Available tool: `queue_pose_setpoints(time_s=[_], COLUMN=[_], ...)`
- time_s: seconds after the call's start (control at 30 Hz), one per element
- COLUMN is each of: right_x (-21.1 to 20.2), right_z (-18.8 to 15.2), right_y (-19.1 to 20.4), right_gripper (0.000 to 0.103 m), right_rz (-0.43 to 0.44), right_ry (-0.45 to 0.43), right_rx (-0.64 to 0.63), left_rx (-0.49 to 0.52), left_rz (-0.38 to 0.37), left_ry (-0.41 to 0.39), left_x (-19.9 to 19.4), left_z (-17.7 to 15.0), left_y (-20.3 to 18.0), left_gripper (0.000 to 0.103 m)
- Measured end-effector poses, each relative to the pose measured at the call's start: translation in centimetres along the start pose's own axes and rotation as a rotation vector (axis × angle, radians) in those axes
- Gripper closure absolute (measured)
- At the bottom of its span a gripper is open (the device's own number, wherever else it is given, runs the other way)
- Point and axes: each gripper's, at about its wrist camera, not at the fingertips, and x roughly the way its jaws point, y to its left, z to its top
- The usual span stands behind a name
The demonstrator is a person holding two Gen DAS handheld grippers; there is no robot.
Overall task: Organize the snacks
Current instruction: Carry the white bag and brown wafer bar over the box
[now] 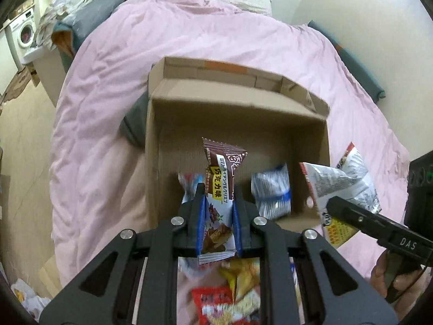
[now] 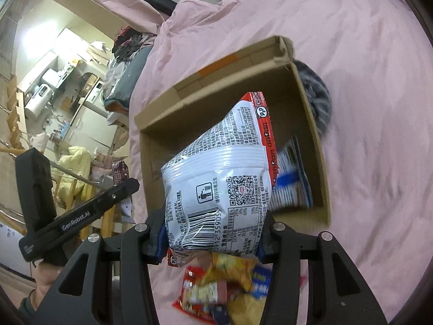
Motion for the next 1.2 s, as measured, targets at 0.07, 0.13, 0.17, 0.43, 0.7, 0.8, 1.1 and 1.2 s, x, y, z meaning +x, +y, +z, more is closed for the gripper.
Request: queue_pose_setpoints(time_s=[0.07,0.13,0.17,0.43,0.7,0.8,1.1,1.2], right_x=[1.0,1.7,2.4,5.6,7.2,7.2,7.1,6.9], right_z=[1.3,2.1,2.7,2.2,2.6,2.6,3.0,3.0], right_y=[0.2,0.3,0.3,-1.7,-2.6,-2.6,-3.0,-2.9], right_gripper=[0.053,0.053,0.053,0.053,0.053,0.051,0.049,0.046], right_rz=[-0.007,-0.004,-0.002,-0.025,-0.037,-0.027,0.002,-0.001], right_ry=[-0.001,-0.001,-0.001,-0.002,0.013,0.013,0.009,0.004], right_rx=[-0.002,0.003,0.002,-0.025,-0.017,-0.016,0.002,-0.007], left_rx=[0.012,0.024,0.028,0.016,0.022,0.041,0.043,0.044], left_rz=[0.01,0.023,0.029,0.043,0.046,0.048,0.043,0.046], left_ry=[-0.015,-0.034,-0.041,-0.078,-0.046,-0.06,-0.066,-0.065], left_x=[0.5,1.1,1.5,4.1,6.0,6.1,6.0,5.9], left_z=[0.9,1.8,2.2,2.9,2.3,2.2,2.1,2.0], left_y=[-0.2,-0.4,-0.5,0.7,1.0,0.5,0.2,0.2], left_gripper=[0.089,0.089,0.089,0.089,0.089,0.088,0.088,0.087])
